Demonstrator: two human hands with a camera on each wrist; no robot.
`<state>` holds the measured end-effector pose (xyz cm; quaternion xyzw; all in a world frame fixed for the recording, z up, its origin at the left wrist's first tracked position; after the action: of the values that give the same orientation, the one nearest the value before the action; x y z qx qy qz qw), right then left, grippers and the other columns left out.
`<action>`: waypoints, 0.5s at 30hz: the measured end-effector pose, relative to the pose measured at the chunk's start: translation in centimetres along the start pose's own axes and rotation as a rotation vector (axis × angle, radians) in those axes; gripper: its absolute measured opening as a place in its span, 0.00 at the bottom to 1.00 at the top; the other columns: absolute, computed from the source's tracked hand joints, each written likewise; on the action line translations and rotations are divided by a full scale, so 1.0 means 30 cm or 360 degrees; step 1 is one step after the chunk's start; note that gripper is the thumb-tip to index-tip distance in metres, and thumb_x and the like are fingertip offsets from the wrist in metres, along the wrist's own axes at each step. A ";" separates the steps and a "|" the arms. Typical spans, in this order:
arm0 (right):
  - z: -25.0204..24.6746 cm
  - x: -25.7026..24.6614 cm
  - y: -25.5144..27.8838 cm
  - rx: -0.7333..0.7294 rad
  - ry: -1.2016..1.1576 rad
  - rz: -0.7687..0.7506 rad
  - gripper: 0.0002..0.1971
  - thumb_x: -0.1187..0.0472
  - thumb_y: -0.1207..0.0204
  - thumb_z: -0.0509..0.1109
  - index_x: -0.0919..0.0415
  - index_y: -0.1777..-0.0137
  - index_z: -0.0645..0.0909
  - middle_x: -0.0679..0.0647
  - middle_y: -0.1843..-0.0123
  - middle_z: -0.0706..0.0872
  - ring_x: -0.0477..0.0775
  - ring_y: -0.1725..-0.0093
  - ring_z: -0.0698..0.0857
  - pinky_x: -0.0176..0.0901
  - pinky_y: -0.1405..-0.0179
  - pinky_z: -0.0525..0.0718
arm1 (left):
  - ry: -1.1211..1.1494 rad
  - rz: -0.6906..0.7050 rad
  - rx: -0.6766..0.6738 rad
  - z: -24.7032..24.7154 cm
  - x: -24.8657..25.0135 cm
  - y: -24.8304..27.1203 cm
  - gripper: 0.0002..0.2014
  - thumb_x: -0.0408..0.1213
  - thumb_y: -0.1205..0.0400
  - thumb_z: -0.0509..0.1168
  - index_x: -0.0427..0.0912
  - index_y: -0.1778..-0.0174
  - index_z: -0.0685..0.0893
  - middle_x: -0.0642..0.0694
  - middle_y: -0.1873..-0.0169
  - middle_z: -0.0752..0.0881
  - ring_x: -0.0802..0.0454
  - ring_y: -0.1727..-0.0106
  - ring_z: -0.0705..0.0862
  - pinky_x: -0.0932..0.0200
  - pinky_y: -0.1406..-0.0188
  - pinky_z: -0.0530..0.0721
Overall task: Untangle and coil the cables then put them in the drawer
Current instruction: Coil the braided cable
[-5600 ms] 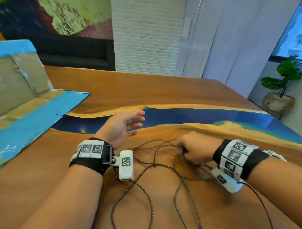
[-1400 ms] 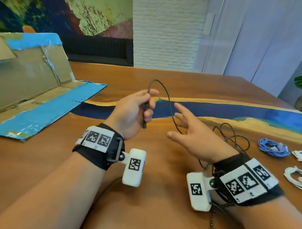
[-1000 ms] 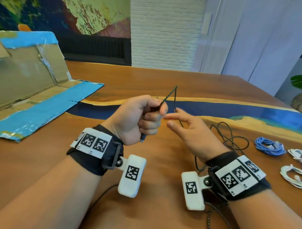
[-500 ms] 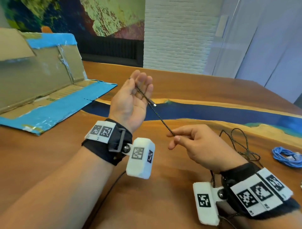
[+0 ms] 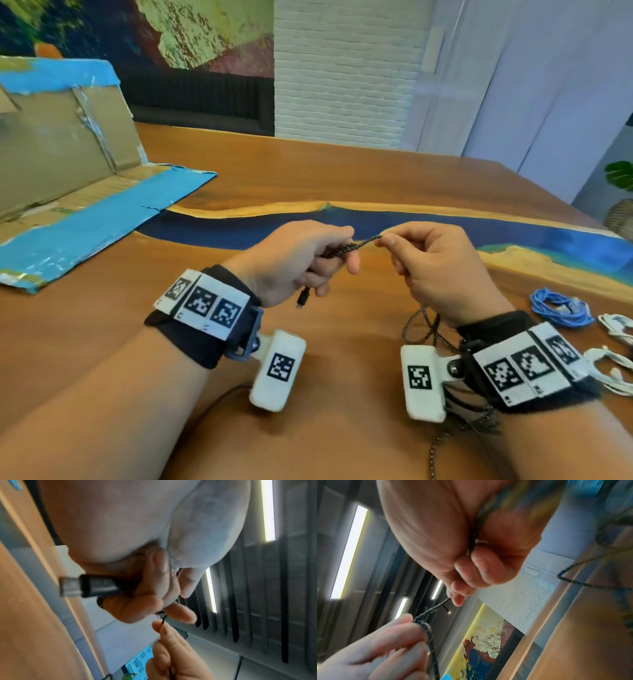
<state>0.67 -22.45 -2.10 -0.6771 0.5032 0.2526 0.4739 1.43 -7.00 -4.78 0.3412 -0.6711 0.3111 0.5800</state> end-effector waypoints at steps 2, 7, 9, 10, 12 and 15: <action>-0.030 0.032 -0.007 0.0085 -0.0076 0.0060 0.10 0.59 0.12 0.67 0.53 0.48 0.91 0.51 0.72 0.81 0.42 0.79 0.73 0.31 0.80 0.72 | 0.0239 -0.0004 -0.0020 -0.004 0.005 0.007 0.23 0.43 0.07 0.53 0.38 0.63 0.84 0.51 0.75 0.56 0.51 0.76 0.52 0.57 0.73 0.65; -0.012 0.115 -0.002 0.0030 -0.0269 0.0319 0.13 0.64 0.11 0.65 0.50 0.43 0.90 0.51 0.69 0.82 0.52 0.80 0.71 0.41 0.82 0.74 | 0.1136 0.0239 0.0015 -0.048 0.072 0.002 0.18 0.39 0.10 0.54 0.36 0.41 0.89 0.54 0.74 0.62 0.58 0.77 0.55 0.65 0.75 0.73; 0.047 0.110 0.013 -0.0107 -0.0273 0.0375 0.14 0.65 0.11 0.63 0.50 0.40 0.89 0.54 0.65 0.85 0.51 0.80 0.71 0.40 0.84 0.73 | 0.1399 0.0403 0.0155 -0.093 0.095 0.003 0.19 0.38 0.07 0.52 0.34 0.30 0.83 0.53 0.72 0.66 0.59 0.77 0.63 0.64 0.66 0.83; 0.083 0.101 0.021 -0.0189 -0.0237 0.0382 0.14 0.65 0.11 0.63 0.51 0.39 0.89 0.55 0.64 0.87 0.49 0.80 0.71 0.40 0.84 0.72 | 0.1479 0.0485 0.0286 -0.124 0.092 0.003 0.19 0.37 0.07 0.52 0.34 0.27 0.81 0.53 0.72 0.69 0.59 0.76 0.69 0.62 0.59 0.88; 0.158 0.055 0.040 -0.0386 -0.0062 0.0288 0.13 0.62 0.11 0.64 0.52 0.39 0.90 0.53 0.64 0.91 0.43 0.79 0.72 0.34 0.79 0.73 | 0.1504 0.0596 0.0558 -0.174 0.070 0.007 0.17 0.35 0.06 0.53 0.36 0.26 0.80 0.51 0.68 0.78 0.58 0.68 0.83 0.55 0.42 0.91; 0.263 -0.030 0.090 -0.0671 0.0078 0.0113 0.12 0.57 0.12 0.67 0.55 0.49 0.93 0.53 0.66 0.92 0.48 0.73 0.81 0.42 0.60 0.83 | 0.1205 0.0565 0.0760 -0.186 0.039 0.006 0.15 0.34 0.06 0.52 0.43 0.29 0.81 0.48 0.55 0.91 0.51 0.47 0.92 0.51 0.35 0.87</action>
<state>-1.09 -15.11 -5.76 -0.7491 0.4740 0.3522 0.3003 4.34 -2.46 -2.89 0.2079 -0.3705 0.6530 0.6270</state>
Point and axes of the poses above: each hand's wrist, its own y-axis away from the middle knuckle, its own z-axis out of the palm, x = y × z, the point moved 10 cm from there along -y, towards the middle knuckle
